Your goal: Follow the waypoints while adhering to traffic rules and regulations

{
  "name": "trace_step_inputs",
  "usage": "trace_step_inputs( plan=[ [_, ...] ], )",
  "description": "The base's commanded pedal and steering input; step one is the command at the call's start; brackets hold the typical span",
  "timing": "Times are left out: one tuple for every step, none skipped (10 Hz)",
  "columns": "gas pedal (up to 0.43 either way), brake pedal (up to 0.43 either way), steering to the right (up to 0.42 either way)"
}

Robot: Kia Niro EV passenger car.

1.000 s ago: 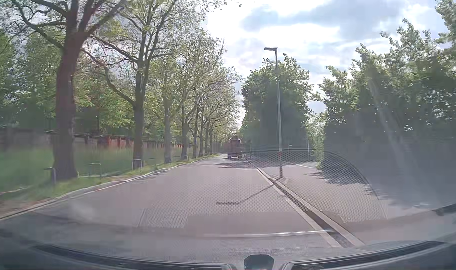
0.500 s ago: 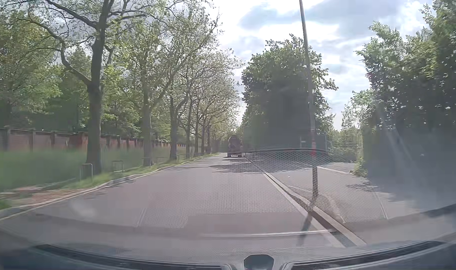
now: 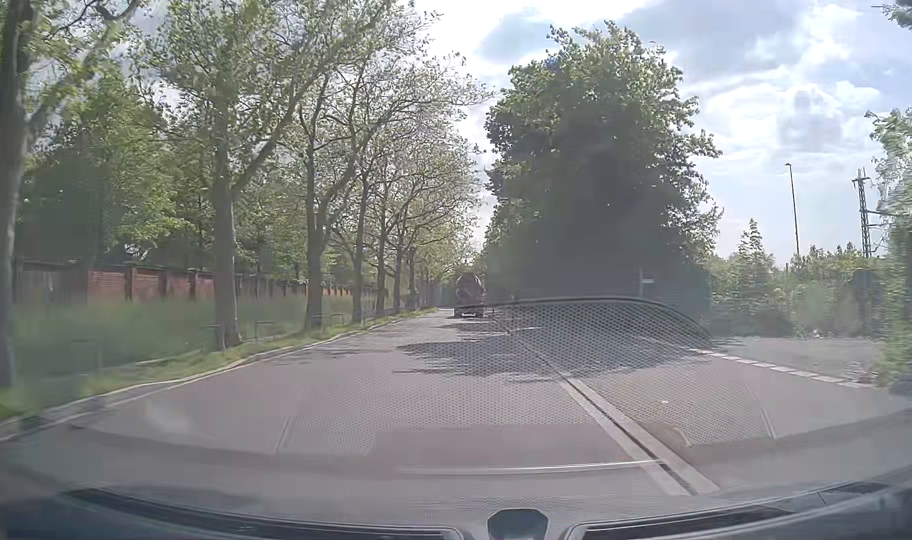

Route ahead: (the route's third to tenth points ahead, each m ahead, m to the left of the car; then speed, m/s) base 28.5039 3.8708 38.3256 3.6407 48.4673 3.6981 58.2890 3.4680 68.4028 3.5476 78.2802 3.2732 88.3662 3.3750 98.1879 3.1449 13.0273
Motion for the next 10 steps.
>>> trace_step_inputs(
  plan=[
    [0.079, 0.0, 0.0],
    [0.079, 0.0, 0.0],
    [0.079, 0.0, 0.0],
    [0.079, 0.0, 0.0],
    [0.079, 0.0, 0.0],
    [0.079, 0.0, 0.0],
    [0.079, 0.0, 0.0],
    [0.079, 0.0, 0.0],
    [0.079, 0.0, 0.0],
    [0.079, 0.0, 0.0]
  ],
)
